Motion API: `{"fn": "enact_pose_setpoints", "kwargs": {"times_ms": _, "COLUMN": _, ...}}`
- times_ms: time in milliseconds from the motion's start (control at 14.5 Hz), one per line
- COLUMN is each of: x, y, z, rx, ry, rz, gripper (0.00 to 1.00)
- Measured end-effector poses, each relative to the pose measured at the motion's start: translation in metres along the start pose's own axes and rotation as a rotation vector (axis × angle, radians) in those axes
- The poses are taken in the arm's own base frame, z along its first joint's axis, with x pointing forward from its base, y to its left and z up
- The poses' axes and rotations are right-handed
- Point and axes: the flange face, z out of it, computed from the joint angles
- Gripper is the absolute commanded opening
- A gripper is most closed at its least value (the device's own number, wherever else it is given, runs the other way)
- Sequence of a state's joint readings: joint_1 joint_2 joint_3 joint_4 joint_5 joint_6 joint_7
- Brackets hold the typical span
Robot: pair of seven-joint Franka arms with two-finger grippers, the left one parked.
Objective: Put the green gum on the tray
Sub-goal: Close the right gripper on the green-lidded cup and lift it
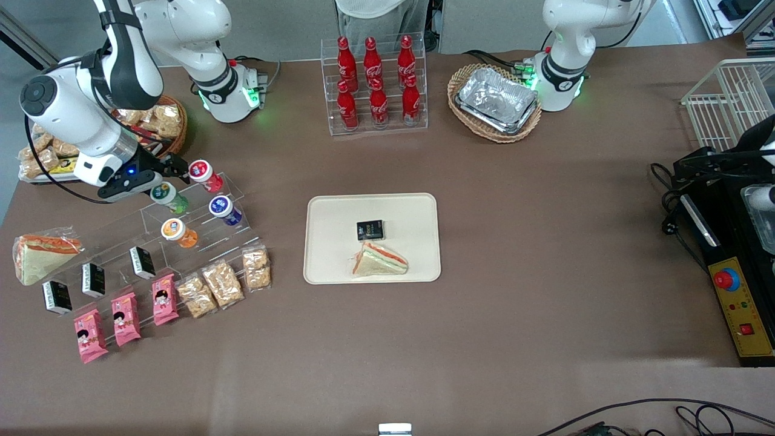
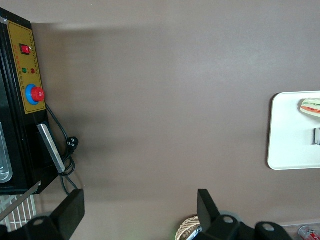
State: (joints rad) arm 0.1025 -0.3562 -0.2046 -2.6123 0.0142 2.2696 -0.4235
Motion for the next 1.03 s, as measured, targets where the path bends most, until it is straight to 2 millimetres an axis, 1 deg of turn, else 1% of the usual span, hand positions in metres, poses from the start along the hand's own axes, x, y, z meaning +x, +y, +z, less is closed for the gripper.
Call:
{"fn": "enact_pose_setpoints", "kwargs": {"times_ms": 69, "x": -0.0007, "y": 0.0005, "z": 0.0007, "rx": 0.001, "ry": 0.000, "rz": 0.001, "gripper": 0.55}}
{"fn": "enact_pose_setpoints", "kwargs": {"times_ms": 138, "x": -0.0013, "y": 0.0014, "z": 0.0010, "rx": 0.002, "ry": 0.000, "rz": 0.001, "gripper": 0.44}}
{"fn": "enact_pose_setpoints", "kwargs": {"times_ms": 206, "x": -0.0017, "y": 0.0022, "z": 0.0011, "rx": 0.003, "ry": 0.000, "rz": 0.002, "gripper": 0.35}}
{"fn": "enact_pose_setpoints", "kwargs": {"times_ms": 275, "x": -0.0020, "y": 0.0027, "z": 0.0012, "rx": 0.003, "ry": 0.000, "rz": 0.002, "gripper": 0.30}}
{"fn": "enact_pose_setpoints", "kwargs": {"times_ms": 825, "x": -0.0019, "y": 0.0032, "z": 0.0005, "rx": 0.002, "ry": 0.003, "rz": 0.001, "gripper": 0.26}}
{"fn": "enact_pose_setpoints", "kwargs": {"times_ms": 894, "x": -0.0014, "y": 0.0034, "z": -0.0004, "rx": 0.002, "ry": 0.004, "rz": 0.000, "gripper": 0.25}}
{"fn": "enact_pose_setpoints", "kwargs": {"times_ms": 1031, "x": 0.0008, "y": 0.0047, "z": -0.0062, "rx": 0.005, "ry": -0.003, "rz": -0.002, "gripper": 0.20}}
